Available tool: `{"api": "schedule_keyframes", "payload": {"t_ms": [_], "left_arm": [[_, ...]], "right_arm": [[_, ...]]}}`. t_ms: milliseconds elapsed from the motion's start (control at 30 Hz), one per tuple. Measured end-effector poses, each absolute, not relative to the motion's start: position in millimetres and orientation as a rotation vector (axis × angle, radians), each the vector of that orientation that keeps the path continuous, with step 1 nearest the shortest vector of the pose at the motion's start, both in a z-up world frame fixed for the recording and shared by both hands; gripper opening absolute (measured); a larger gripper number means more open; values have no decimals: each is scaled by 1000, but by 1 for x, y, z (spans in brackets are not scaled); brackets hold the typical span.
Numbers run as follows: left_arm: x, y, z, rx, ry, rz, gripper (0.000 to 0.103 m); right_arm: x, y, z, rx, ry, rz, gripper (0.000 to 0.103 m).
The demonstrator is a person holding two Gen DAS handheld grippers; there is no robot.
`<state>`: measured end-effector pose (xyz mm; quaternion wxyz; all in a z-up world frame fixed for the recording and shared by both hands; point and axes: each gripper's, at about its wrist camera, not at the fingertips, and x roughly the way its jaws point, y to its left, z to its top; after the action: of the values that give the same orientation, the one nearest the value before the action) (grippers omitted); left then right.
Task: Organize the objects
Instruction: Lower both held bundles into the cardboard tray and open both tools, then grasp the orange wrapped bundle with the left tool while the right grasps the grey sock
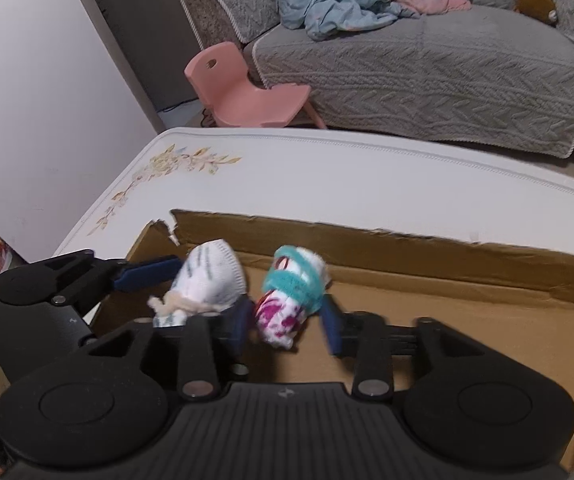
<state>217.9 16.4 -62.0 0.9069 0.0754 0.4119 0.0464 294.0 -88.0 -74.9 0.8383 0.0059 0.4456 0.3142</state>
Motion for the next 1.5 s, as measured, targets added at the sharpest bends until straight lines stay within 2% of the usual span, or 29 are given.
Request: {"api": "schedule_keyframes", "payload": {"t_ms": [33, 67, 100, 133, 867, 1300, 1433, 1500], "left_arm": [[217, 17, -61, 154, 858, 92, 71], [216, 17, -61, 149, 862, 89, 75], [215, 17, -59, 140, 861, 81, 82], [213, 17, -57, 129, 857, 78, 84], [164, 23, -19, -50, 847, 178, 87], [95, 40, -2, -165, 805, 194, 90], [71, 42, 9, -157, 771, 198, 92], [57, 42, 13, -153, 751, 200, 97]], "right_arm": [[294, -90, -73, 14, 940, 667, 54], [294, -92, -72, 21, 938, 668, 58], [294, -93, -70, 27, 936, 674, 65], [292, -93, -68, 23, 935, 682, 67], [260, -93, -36, -71, 885, 680, 69], [201, -114, -14, -71, 840, 677, 75], [182, -124, -5, -61, 825, 672, 76], [169, -131, 0, -59, 809, 681, 77]]}}
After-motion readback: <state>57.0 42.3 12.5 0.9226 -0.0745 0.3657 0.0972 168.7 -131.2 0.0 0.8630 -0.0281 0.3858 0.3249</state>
